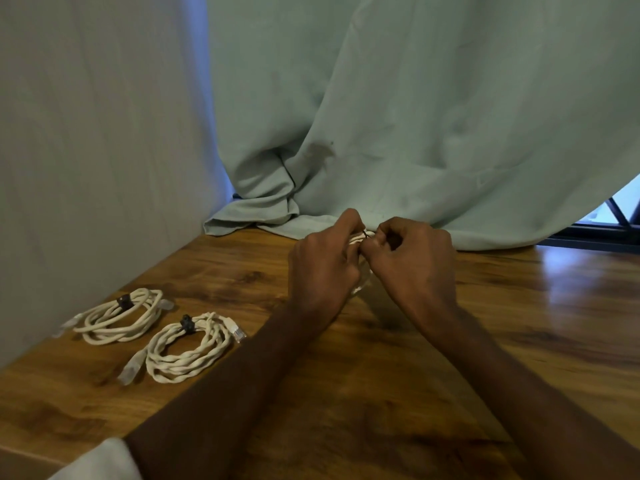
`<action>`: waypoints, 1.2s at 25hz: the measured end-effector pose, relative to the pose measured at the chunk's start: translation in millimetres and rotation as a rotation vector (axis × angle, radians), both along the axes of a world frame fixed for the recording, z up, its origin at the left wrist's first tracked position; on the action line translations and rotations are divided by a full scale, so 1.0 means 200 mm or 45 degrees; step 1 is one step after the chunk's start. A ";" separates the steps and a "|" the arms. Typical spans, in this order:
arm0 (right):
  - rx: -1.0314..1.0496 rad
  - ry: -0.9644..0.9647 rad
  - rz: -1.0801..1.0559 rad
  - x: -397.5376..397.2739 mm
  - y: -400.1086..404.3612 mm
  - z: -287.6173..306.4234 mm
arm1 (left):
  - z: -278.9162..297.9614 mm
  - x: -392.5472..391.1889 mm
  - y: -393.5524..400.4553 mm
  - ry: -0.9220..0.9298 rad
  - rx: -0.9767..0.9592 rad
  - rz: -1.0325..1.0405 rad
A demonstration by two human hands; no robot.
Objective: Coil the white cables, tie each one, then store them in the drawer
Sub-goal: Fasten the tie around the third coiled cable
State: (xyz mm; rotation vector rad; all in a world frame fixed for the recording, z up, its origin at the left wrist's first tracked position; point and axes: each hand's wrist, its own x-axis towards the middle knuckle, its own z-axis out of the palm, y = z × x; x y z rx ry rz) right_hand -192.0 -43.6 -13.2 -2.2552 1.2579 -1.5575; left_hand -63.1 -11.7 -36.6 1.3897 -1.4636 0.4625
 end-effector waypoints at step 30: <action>-0.018 -0.059 0.242 -0.04 -0.04 0.06 | 0.02 0.01 0.00 0.010 -0.126 -0.073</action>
